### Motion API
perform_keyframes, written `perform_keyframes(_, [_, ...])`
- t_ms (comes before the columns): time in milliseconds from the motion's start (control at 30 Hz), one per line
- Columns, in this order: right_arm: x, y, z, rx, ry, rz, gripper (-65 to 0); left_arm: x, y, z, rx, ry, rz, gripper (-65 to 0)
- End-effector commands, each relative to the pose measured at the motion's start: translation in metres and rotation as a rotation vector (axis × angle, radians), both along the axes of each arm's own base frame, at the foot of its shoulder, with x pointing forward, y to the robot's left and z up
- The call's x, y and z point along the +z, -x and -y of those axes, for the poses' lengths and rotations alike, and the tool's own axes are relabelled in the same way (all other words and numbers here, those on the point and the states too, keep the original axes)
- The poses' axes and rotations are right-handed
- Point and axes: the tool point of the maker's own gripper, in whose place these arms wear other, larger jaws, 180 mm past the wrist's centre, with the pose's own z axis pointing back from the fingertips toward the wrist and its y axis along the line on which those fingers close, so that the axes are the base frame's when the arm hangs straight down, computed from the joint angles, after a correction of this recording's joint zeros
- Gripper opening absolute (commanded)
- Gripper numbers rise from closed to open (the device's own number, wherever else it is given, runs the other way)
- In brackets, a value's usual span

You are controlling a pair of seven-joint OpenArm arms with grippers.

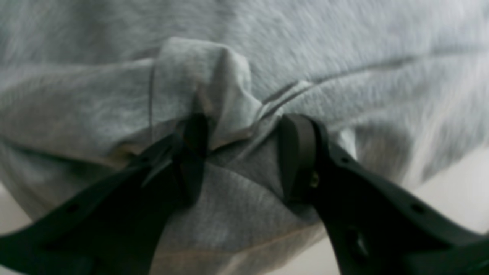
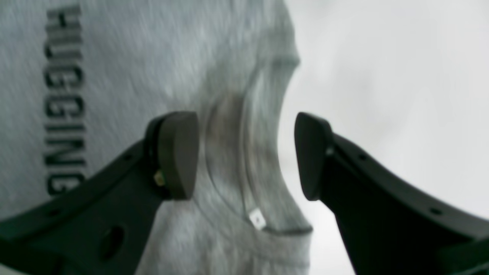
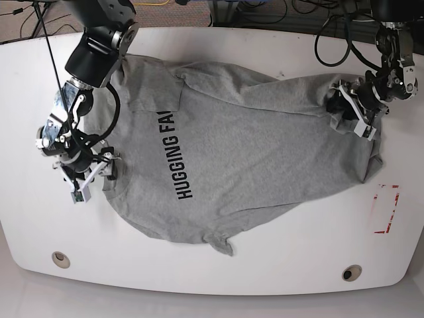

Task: Layout the t-shirt on the table in an organized manner, then fold the t-shirt properly
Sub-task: 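Drag the shirt with both grippers to rotate and straighten it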

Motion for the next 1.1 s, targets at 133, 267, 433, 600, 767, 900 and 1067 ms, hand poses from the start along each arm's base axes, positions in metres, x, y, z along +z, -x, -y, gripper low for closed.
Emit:
perform_keyframes(133, [0.026,-0.022,0.002,-0.002,-0.009,0.081,-27.1,0.005,0.032,-0.011,-0.103,-0.121,-0.066,-35.7])
perform_keyframes(267, [0.019,-0.03,-0.019,0.059,-0.021,0.083,-27.1,0.032,0.025,-0.013,-0.099,-0.15,0.018,-35.7])
perform_keyframes(433, [0.005,-0.028,-0.034,0.1,-0.033,0.062,-27.1,0.062,0.012,-0.014,-0.103,-0.184,0.115,-35.7])
perform_keyframes(600, [-0.019,-0.009,-0.043,0.107,-0.054,0.013,-27.1,0.08,0.005,-0.024,-0.077,-0.213,0.169,-35.7])
perform_keyframes(767, [-0.035,0.006,-0.046,0.106,-0.063,-0.026,-27.1,0.087,0.0,-0.034,-0.048,-0.225,0.189,-35.7])
perform_keyframes(900, [-0.048,0.02,-0.045,0.102,-0.067,-0.047,-27.1,0.094,-0.009,-0.037,-0.041,-0.233,0.216,-35.7])
perform_keyframes(1067, [-0.065,0.041,-0.043,0.093,-0.077,-0.077,-27.1,0.095,-0.011,-0.038,-0.041,-0.237,0.221,-35.7])
